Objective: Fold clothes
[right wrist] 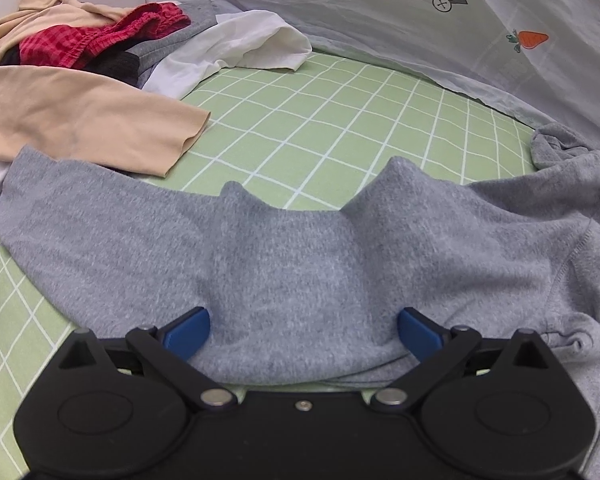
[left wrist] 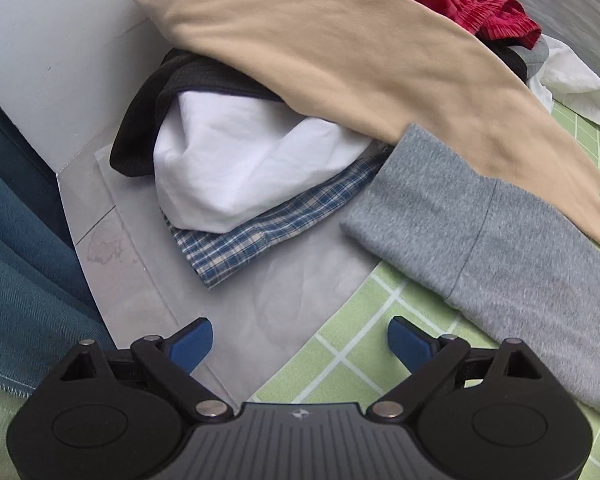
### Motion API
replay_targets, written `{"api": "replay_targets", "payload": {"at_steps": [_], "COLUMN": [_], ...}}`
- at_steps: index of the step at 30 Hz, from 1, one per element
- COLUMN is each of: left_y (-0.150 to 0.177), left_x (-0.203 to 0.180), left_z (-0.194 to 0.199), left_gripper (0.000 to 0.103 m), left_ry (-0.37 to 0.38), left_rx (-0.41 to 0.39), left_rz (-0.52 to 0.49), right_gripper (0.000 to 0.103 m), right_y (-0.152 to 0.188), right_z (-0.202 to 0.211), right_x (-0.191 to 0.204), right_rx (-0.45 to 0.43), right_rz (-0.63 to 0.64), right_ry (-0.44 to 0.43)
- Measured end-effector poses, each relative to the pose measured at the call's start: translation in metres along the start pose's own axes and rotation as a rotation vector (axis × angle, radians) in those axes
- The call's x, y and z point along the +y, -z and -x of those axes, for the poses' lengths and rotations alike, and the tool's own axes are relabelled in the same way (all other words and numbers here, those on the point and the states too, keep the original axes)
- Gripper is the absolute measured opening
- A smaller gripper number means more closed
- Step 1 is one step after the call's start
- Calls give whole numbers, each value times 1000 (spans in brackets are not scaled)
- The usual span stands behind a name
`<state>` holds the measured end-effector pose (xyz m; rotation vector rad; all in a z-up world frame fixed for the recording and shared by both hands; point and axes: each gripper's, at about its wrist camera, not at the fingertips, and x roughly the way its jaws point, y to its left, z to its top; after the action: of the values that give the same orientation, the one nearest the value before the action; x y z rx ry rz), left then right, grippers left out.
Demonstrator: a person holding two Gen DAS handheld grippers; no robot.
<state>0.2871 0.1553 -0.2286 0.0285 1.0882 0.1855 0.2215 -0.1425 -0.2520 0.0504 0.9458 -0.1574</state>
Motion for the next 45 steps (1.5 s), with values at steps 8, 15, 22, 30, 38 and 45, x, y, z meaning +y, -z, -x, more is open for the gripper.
{"api": "replay_targets", "payload": {"at_steps": [8,15,22,30,38,45], "left_y": [-2,-17,-29,-25,-23,-7], "left_x": [-24,-76,-91,-76,-72,-52], "left_z": [36,33,9,-14,-11,-10], "left_gripper": [88,89,89,93,95,103], "left_ry": [184,288,330,272,242,214], "left_rx": [-162,-217,-219,-171,-120,-66], "left_rz": [-68,-288,-343,-276,-263,-182], "right_gripper": [102,102,102,102,102,102], "right_y": [4,2,-2,-8,-5,2], "right_z": [4,10,5,-5,-6,-1], "right_x": [2,-10,-32,-39,-39,-39], "right_rx": [-10,-25,-14,-5,-5,-6], "right_rz": [17,3,-66,-91,-93,-94], "right_ry": [-9,34,76,80,67,47]}}
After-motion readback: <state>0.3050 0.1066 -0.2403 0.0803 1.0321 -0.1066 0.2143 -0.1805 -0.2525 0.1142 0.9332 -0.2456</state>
